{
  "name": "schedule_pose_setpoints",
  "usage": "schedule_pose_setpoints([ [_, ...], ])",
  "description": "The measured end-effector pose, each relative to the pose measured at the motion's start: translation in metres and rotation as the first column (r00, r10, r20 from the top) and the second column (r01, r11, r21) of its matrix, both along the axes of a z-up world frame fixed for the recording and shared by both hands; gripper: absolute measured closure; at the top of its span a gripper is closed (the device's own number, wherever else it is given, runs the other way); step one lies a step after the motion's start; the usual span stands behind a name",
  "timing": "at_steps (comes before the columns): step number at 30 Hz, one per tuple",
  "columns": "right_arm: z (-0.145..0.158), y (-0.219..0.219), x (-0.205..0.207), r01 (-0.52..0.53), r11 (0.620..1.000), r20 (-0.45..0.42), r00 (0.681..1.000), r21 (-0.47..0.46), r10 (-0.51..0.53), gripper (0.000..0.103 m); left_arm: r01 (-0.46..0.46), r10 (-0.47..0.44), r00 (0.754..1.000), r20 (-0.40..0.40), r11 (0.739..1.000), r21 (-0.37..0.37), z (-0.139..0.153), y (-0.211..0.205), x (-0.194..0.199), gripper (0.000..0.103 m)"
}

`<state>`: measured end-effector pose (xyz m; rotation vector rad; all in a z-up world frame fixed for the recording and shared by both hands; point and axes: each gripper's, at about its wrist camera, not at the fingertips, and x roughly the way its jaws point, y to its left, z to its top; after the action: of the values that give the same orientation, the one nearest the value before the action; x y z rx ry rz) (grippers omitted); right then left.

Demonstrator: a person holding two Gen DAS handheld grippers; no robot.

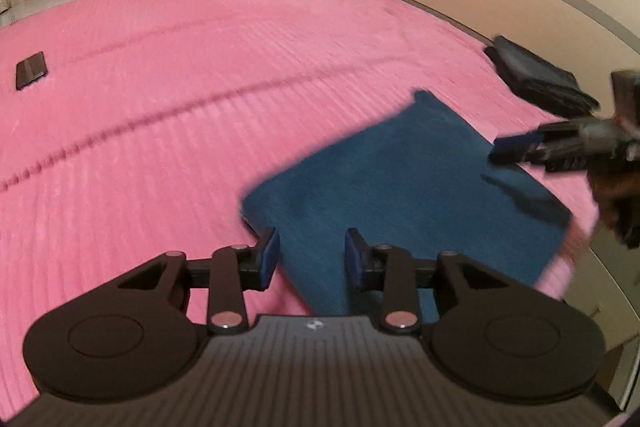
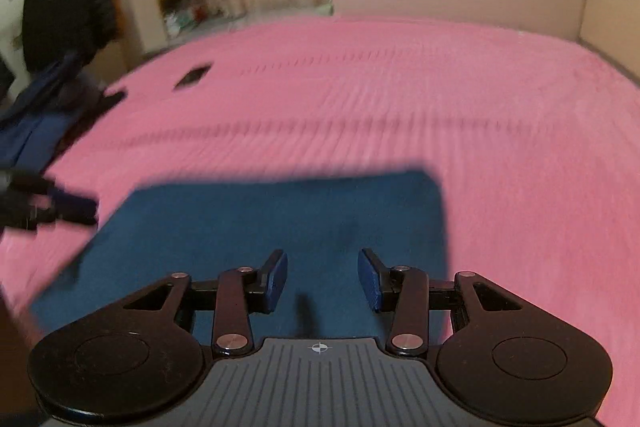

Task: Fold clothes

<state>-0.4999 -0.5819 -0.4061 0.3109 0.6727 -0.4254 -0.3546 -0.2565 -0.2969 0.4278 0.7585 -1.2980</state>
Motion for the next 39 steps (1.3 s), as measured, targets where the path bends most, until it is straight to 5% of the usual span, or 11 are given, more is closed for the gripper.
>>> schedule_pose_setpoints([
  [2, -0.022, 0.016, -0.013, -0.003, 1.000, -0.044, 0.999, 0.002, 0.003, 0.060, 0.020, -0.022, 0.998, 0.052, 0.999, 0.040, -0.018, 0.002, -0.014, 0.071],
  [8, 0.012, 0.055, -0.041, -0.067, 0.985, -0.024, 0.998, -0.158, 0.064, 0.055, -0.015, 0.011, 0.991, 0.132, 1.000, 0.026, -0.001, 0.022, -0.019, 0.070],
  [10, 0.021, 0.083, -0.052, -0.160, 0.948, -0.063, 0.987, -0.275, 0.148, 0.029, 0.019, -0.024, 0.974, 0.226, 1.000, 0.025, 0.006, 0.033, -0.034, 0.068],
  [13, 0.009, 0.120, -0.058, -0.309, 0.860, -0.201, 0.948, -0.406, 0.246, 0.029, 0.089, -0.093, 0.928, 0.360, 0.996, 0.028, 0.011, 0.047, -0.065, 0.059],
  [18, -0.027, 0.162, -0.050, -0.535, 0.666, -0.434, 0.837, -0.520, 0.333, 0.030, 0.243, -0.222, 0.757, 0.614, 0.969, 0.050, -0.004, 0.050, -0.127, 0.031],
  [23, -0.061, 0.160, -0.028, -0.643, 0.535, -0.590, 0.750, -0.548, 0.297, 0.030, 0.345, -0.362, 0.563, 0.743, 0.920, 0.187, -0.033, 0.039, -0.170, 0.024],
  [25, -0.061, 0.156, -0.024, -0.623, 0.550, -0.567, 0.768, -0.556, 0.297, 0.059, 0.352, -0.401, 0.488, 0.776, 0.903, 0.245, -0.046, 0.030, -0.181, 0.024],
  [31, -0.025, 0.138, -0.022, -0.531, 0.664, -0.458, 0.835, -0.527, 0.305, 0.076, 0.334, -0.455, 0.352, 0.818, 0.877, 0.345, -0.072, 0.001, -0.198, 0.025],
  [34, -0.016, 0.132, -0.023, -0.489, 0.708, -0.412, 0.861, -0.509, 0.298, 0.076, 0.274, -0.483, 0.298, 0.824, 0.870, 0.411, -0.087, -0.011, -0.196, 0.041],
  [36, -0.015, 0.138, -0.026, -0.491, 0.704, -0.414, 0.860, -0.514, 0.298, 0.076, 0.270, -0.500, 0.283, 0.818, 0.860, 0.433, -0.094, -0.014, -0.194, 0.050],
  [39, -0.020, 0.146, -0.033, -0.503, 0.675, -0.428, 0.855, -0.540, 0.294, 0.070, 0.278, -0.502, 0.340, 0.795, 0.861, 0.425, -0.088, -0.015, -0.191, 0.062],
])
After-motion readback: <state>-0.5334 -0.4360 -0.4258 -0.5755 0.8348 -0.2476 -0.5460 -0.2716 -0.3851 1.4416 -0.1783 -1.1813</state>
